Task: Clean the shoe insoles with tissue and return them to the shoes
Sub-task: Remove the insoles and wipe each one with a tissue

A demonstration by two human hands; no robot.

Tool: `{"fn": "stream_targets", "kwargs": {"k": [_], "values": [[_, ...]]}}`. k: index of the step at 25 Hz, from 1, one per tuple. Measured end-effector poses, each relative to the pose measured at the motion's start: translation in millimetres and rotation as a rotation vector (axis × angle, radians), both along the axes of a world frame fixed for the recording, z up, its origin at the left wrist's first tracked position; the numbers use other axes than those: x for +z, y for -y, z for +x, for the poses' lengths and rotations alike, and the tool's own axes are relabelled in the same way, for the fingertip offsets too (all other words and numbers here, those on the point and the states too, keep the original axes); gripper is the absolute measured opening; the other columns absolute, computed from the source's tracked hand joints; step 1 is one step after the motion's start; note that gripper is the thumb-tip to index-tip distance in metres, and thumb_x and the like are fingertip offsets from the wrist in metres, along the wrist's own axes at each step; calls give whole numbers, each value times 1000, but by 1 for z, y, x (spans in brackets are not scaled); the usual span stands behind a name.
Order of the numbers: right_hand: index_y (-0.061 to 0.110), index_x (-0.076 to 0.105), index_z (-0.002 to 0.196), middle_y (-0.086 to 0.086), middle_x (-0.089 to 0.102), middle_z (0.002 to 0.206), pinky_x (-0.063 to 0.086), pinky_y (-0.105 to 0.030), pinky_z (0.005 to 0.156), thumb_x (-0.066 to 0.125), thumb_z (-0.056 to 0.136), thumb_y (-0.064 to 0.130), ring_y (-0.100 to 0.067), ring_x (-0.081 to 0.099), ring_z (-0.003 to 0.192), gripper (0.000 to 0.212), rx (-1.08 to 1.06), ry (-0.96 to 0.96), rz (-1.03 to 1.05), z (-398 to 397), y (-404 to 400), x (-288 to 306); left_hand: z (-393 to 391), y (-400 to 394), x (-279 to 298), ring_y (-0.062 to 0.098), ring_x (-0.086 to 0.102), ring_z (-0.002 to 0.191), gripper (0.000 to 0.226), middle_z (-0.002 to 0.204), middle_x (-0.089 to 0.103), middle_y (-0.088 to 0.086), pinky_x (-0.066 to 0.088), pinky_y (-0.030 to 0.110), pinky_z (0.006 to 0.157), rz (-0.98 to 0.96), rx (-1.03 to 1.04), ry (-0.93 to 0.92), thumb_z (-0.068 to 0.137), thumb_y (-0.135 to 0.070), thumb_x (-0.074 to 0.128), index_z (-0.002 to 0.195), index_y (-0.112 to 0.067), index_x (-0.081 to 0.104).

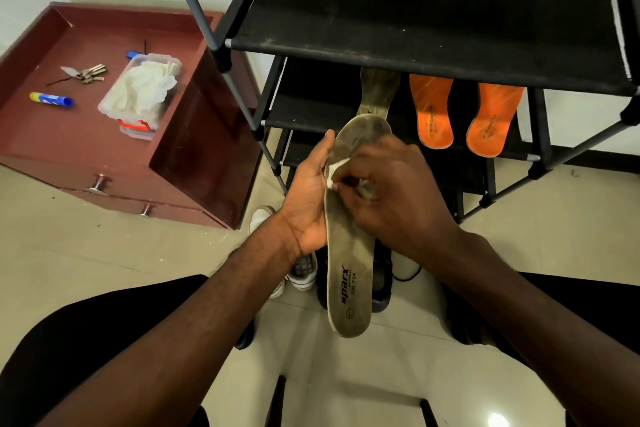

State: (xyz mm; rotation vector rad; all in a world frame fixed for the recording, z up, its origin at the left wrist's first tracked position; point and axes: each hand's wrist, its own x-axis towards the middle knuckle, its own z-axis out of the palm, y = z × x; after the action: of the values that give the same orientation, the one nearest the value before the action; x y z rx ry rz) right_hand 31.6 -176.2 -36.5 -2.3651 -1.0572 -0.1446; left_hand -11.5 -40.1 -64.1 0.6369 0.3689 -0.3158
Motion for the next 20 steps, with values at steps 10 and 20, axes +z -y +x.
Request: {"fn": "stream_targets", "kwargs": {"k": [10,20], "values": [[27,78,104,6,71,97,28,-37,83,69,92,29,-22,56,99,16,-220,77,-59,14,9,2,-1,4,-4,25,66,111,58,118,72,10,51,45,100,11,-33,-4,108,-59,37,129,-16,68],[24,79,106,3,72,98,47,-48,87,72,92,27,-20,58,97,15,-226,-28,45,17,7,-4,-3,7,-8,27,66,105,56,113,72,11,53,48,93,-27,-74,10,109,-56,34,119,-16,73]]}}
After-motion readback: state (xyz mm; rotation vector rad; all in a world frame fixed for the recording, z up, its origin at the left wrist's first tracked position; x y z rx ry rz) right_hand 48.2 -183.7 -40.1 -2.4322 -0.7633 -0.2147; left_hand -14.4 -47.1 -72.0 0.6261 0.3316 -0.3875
